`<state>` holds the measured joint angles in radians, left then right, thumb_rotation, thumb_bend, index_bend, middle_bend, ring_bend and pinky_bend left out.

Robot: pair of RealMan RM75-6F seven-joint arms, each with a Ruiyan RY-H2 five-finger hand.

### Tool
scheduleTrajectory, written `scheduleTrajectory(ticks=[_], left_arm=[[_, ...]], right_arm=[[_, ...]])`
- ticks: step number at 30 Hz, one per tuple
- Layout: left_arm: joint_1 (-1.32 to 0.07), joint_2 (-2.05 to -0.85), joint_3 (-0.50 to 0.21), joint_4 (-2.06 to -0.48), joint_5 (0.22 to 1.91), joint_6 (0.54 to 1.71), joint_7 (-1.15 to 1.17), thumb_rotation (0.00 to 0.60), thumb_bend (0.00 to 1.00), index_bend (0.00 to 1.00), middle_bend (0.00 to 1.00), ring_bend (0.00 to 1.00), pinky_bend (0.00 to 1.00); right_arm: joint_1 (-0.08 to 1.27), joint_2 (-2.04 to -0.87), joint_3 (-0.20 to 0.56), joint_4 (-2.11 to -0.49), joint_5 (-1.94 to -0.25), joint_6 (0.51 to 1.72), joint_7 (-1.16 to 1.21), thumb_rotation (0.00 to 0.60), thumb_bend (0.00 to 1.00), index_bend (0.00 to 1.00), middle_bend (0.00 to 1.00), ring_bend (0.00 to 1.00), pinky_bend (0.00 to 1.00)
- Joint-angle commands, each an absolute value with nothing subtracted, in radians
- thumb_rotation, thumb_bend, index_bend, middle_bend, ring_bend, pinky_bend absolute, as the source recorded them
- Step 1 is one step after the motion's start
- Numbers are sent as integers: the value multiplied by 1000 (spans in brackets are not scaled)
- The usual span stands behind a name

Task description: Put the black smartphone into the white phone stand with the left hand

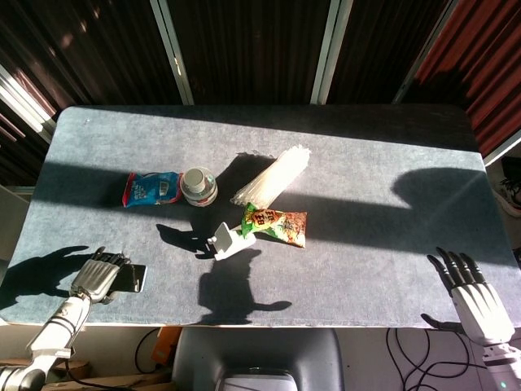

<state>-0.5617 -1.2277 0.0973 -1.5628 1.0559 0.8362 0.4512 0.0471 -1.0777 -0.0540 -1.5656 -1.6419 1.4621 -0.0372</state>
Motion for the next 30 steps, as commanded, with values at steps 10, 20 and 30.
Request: scheduleTrajectory(ticks=[10, 20, 30], left_arm=[[-501, -1238, 89, -1518, 1201, 900, 245, 600, 379, 914, 1000, 702, 140], [-454, -1255, 75, -1454, 1327, 944, -32, 600, 405, 918, 1000, 709, 139], [-409, -1275, 30, -1433, 1357, 1019, -242, 600, 428, 918, 1000, 712, 140]], right_arm=[[46, -1079, -55, -1567, -1642, 1461, -43, 600, 109, 0, 0, 0, 0], [47, -1081, -56, -1569, -1640, 1456, -52, 600, 110, 0, 0, 0, 0], [47, -1081, -55, -1568, -1638, 1456, -49, 600, 110, 0, 0, 0, 0]])
